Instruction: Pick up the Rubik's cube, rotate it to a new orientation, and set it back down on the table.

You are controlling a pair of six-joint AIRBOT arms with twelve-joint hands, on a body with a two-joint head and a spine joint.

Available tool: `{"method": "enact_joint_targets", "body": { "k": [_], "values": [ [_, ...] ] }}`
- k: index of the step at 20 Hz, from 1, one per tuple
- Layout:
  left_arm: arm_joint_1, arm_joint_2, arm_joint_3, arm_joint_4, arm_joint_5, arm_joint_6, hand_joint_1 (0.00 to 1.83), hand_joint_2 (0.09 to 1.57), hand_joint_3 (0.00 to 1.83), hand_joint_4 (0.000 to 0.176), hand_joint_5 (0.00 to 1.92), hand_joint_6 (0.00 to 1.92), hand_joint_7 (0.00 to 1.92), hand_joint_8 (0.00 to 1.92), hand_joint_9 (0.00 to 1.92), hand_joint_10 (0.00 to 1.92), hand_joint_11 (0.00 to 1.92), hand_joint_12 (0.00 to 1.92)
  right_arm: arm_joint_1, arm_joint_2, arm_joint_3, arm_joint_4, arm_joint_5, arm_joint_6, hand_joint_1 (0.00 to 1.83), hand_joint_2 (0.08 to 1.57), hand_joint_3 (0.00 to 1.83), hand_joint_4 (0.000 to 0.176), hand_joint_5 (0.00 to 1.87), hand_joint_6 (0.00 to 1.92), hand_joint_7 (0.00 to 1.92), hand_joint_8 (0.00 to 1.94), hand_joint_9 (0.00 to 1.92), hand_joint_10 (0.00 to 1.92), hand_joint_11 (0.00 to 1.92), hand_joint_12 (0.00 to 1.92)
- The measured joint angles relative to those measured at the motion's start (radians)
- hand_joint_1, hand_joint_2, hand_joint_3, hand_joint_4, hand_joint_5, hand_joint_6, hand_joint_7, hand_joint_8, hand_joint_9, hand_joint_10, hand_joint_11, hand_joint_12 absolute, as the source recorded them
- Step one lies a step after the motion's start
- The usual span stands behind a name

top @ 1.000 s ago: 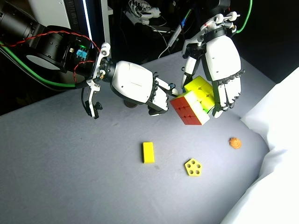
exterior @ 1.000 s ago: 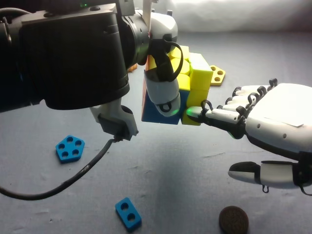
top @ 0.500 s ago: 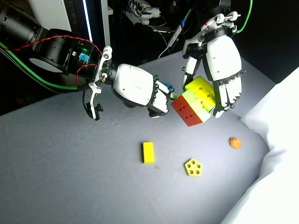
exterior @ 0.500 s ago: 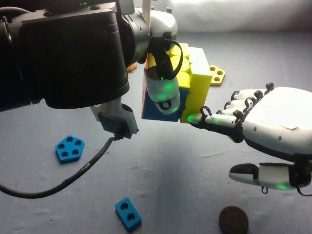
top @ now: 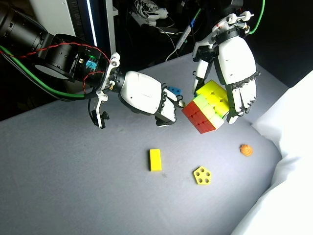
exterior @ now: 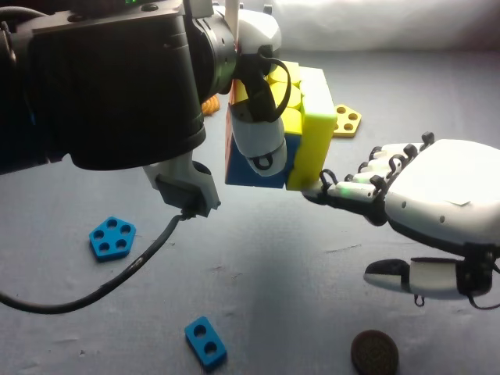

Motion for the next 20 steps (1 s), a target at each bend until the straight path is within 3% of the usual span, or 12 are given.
{"method": "enact_joint_targets", "body": {
  "k": [4, 12, 19, 20],
  "values": [
    [0.0, 0.0, 0.0, 0.002, 0.009, -0.007, 1.05, 1.31, 0.0, 0.0, 0.62, 1.54, 0.14, 1.76, 0.18, 1.75, 0.17, 1.86, 0.006, 0.0, 0.005, 0.007, 0.003, -0.002, 0.69, 1.22, 0.0, 0.0, 0.14, 0.0, 0.39, 1.68, 0.35, 1.92, 0.23, 1.92],
    [0.0, 0.0, 0.0, 0.001, 0.01, -0.007, 1.03, 1.33, 0.0, 0.0, 0.58, 1.59, 0.1, 1.78, 0.14, 1.78, 0.15, 1.86, 0.019, 0.003, 0.003, 0.008, -0.018, -0.001, 0.71, 1.21, 0.0, 0.0, 0.17, 0.0, 0.4, 1.69, 0.37, 1.92, 0.27, 1.92],
    [0.0, 0.0, 0.0, -0.003, 0.013, -0.008, 1.03, 1.33, 0.0, 0.0, 0.57, 1.6, 0.13, 1.74, 0.18, 1.73, 0.16, 1.83, 0.09, 0.066, -0.054, 0.002, -0.06, 0.034, 0.72, 1.21, 0.0, 0.0, 0.18, 0.01, 0.41, 1.71, 0.37, 1.92, 0.3, 1.92],
    [0.0, 0.0, 0.0, -0.005, 0.013, -0.008, 1.14, 1.2, 0.0, 0.0, 0.27, 1.62, 0.1, 1.75, 0.17, 1.72, 0.16, 1.82, 0.098, 0.072, -0.057, 0.002, -0.073, 0.048, 0.73, 1.2, 0.0, 0.0, 0.17, 0.0, 0.42, 1.7, 0.38, 1.92, 0.29, 1.92]
  ]
}}
